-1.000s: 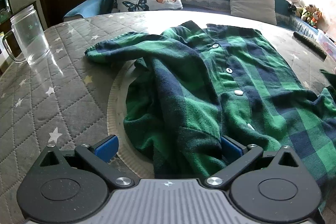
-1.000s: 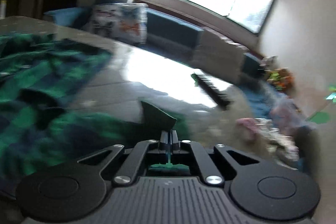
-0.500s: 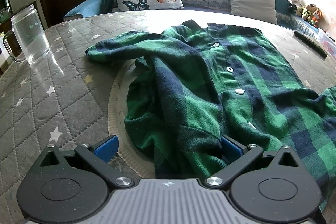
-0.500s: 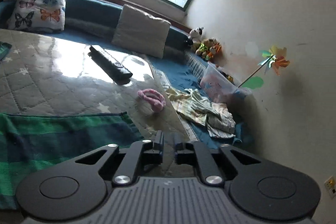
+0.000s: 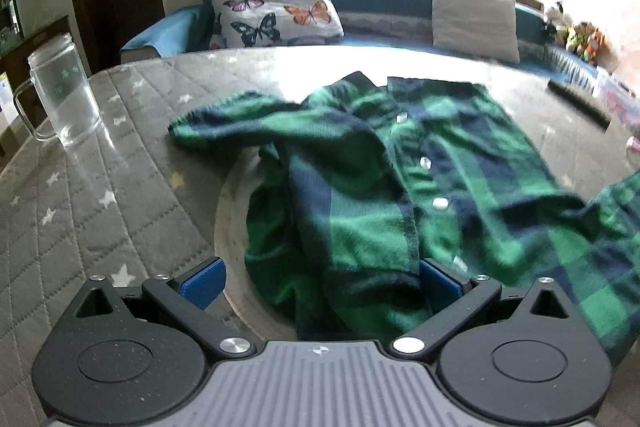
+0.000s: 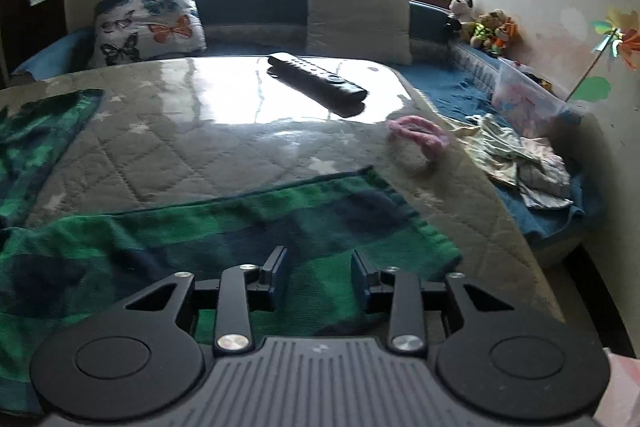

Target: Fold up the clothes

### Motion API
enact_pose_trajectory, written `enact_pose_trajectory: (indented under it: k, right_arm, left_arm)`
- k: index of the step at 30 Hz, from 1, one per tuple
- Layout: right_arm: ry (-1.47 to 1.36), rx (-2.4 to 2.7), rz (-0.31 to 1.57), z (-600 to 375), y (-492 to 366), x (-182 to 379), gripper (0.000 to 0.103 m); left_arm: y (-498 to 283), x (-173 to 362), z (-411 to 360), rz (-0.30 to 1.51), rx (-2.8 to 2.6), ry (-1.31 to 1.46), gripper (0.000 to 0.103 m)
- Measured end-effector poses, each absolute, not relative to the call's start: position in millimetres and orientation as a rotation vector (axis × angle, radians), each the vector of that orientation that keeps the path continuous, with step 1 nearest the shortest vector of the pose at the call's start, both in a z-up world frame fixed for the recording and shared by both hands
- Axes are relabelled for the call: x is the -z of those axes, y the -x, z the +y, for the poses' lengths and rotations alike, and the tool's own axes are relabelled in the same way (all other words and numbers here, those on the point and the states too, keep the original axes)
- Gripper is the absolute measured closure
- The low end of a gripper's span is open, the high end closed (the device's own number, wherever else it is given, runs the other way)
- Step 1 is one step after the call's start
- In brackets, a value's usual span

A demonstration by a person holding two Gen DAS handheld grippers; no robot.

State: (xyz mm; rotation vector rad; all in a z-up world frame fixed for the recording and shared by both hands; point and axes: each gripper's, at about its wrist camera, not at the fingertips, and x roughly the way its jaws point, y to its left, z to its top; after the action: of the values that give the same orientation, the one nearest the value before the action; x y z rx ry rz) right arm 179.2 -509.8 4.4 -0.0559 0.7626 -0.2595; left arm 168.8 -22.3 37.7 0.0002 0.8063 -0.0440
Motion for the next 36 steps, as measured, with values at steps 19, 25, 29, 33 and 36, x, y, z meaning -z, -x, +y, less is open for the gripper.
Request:
enact_pose_trajectory:
  k: [19, 25, 29, 33, 36]
  right_arm:
    - [0.148, 0.155, 0.736, -468.0, -184.5, -6.9, 0.055]
    - [0.198, 0.13, 0.737, -452.5, -191.5, -2.8, 0.051]
    - [0.216, 0.124, 0.734, -448.7, -194.4, -2.6, 0.05]
    - [0.222, 0.123, 0.729, -447.7, -195.4, -1.0, 0.049]
    - [0.227, 0.124, 0.726, -447.0, -195.4, -0.5, 0.049]
  left_arm:
    - [-289.0, -67.2, 25.9, 0.749, -0.052, 0.159, 0.006]
    - [-346.2, -45.1, 31.2, 0.836, -0.109, 0.169, 0.008]
    - [-363.8, -30.7, 30.1, 0.893, -0.157, 0.12, 0.012]
    - [-370.0, -19.9, 31.9, 0.927, -0.178, 0.094, 0.025]
    - [-367.9, -17.6, 37.7, 0.928, -0.17, 0.101, 0.043]
